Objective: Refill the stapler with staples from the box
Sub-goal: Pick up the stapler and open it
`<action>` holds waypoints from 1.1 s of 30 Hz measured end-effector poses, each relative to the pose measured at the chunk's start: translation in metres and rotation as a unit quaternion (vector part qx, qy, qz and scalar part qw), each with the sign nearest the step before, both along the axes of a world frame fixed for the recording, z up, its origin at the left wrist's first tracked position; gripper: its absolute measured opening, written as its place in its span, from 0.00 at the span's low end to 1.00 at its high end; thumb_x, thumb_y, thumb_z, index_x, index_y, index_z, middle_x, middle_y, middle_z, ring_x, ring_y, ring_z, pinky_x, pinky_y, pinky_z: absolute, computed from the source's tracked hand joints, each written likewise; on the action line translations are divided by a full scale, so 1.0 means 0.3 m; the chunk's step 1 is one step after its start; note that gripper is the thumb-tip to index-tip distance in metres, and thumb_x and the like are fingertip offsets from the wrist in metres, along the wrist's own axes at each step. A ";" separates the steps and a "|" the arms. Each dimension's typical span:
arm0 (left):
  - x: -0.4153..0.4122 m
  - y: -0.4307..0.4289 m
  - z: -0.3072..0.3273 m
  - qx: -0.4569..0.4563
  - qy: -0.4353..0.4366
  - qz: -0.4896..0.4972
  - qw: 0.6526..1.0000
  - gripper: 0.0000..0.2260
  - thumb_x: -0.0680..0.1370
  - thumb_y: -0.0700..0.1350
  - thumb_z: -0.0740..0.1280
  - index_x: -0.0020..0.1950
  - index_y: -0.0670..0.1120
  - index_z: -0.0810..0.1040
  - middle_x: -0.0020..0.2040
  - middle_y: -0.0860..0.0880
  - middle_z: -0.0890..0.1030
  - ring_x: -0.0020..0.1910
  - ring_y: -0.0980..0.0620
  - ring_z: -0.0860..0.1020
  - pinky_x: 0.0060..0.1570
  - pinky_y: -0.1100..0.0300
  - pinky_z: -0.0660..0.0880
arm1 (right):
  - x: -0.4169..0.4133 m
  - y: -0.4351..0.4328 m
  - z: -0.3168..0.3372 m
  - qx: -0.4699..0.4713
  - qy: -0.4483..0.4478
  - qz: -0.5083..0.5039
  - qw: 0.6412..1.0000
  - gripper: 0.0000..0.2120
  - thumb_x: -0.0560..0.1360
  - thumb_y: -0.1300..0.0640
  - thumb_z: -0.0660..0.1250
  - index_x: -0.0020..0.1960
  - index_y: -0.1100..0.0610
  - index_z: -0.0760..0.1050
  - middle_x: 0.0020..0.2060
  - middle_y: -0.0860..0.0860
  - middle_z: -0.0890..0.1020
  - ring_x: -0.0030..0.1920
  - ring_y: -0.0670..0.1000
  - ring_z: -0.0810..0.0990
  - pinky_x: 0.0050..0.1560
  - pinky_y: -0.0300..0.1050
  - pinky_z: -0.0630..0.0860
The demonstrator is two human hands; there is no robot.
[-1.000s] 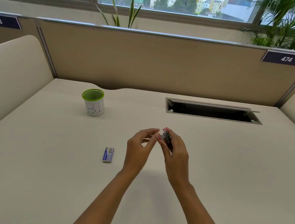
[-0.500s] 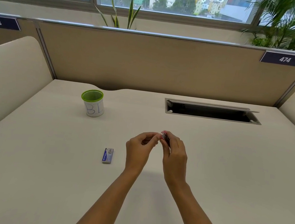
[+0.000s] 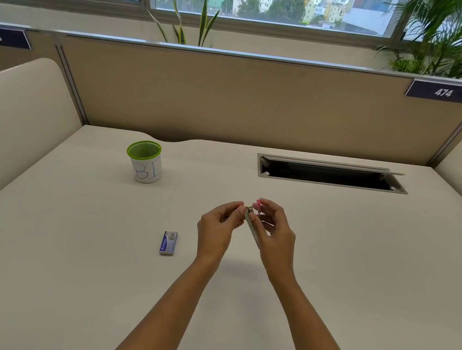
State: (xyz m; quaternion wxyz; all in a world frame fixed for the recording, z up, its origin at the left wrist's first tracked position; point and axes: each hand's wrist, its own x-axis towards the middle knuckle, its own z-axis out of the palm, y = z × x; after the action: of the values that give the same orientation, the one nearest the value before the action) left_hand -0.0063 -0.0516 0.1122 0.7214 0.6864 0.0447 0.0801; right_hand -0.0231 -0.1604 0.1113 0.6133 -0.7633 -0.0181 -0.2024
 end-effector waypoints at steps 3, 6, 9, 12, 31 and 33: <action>0.001 -0.001 0.002 0.004 -0.003 -0.009 1.000 0.12 0.75 0.45 0.68 0.58 0.46 0.80 0.50 0.50 0.83 0.48 0.55 0.82 0.51 0.65 0.79 | 0.006 -0.013 0.001 0.009 0.018 0.010 1.000 0.14 0.74 0.54 0.67 0.59 0.47 0.71 0.48 0.39 0.78 0.48 0.37 0.79 0.45 0.24 0.73; 0.001 -0.005 0.004 0.003 -0.006 -0.014 1.000 0.12 0.76 0.45 0.67 0.59 0.46 0.79 0.52 0.49 0.83 0.49 0.55 0.82 0.52 0.65 0.78 | 0.012 -0.019 -0.007 0.024 0.029 0.024 0.999 0.13 0.75 0.58 0.67 0.58 0.49 0.73 0.48 0.44 0.80 0.49 0.40 0.80 0.45 0.25 0.74; 0.001 -0.011 0.007 0.011 -0.006 -0.017 1.000 0.12 0.77 0.45 0.65 0.60 0.46 0.79 0.55 0.48 0.82 0.51 0.54 0.81 0.55 0.59 0.78 | 0.015 -0.024 -0.010 0.035 0.034 0.039 0.998 0.10 0.74 0.59 0.68 0.54 0.49 0.75 0.48 0.46 0.81 0.49 0.43 0.80 0.46 0.28 0.76; 0.002 -0.012 0.007 0.025 -0.010 -0.027 0.999 0.12 0.78 0.44 0.64 0.60 0.47 0.78 0.57 0.47 0.82 0.55 0.52 0.80 0.59 0.55 0.77 | 0.019 -0.029 -0.012 0.043 0.042 0.056 0.997 0.08 0.73 0.59 0.70 0.50 0.51 0.76 0.47 0.47 0.81 0.48 0.43 0.80 0.46 0.31 0.77; -0.001 0.002 0.004 0.028 -0.020 -0.060 0.998 0.12 0.78 0.46 0.64 0.60 0.52 0.78 0.54 0.54 0.82 0.57 0.55 0.79 0.60 0.60 0.75 | 0.042 -0.034 -0.013 -0.007 0.079 0.074 0.994 0.07 0.75 0.55 0.67 0.52 0.55 0.75 0.44 0.49 0.80 0.44 0.45 0.78 0.44 0.30 0.76; 0.001 0.003 0.009 0.038 -0.018 -0.075 0.996 0.15 0.77 0.47 0.64 0.63 0.50 0.76 0.59 0.52 0.80 0.59 0.56 0.77 0.59 0.63 0.73 | 0.038 -0.030 -0.014 -0.004 0.064 0.067 0.996 0.07 0.75 0.54 0.67 0.51 0.55 0.75 0.43 0.49 0.80 0.42 0.44 0.77 0.44 0.32 0.76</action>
State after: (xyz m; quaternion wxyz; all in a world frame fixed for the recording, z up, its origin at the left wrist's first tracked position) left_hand -0.0059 -0.0508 0.1149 0.6992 0.7134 -0.0233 0.0395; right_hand -0.0115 -0.1693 0.1071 0.6225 -0.7741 -0.0308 -0.1113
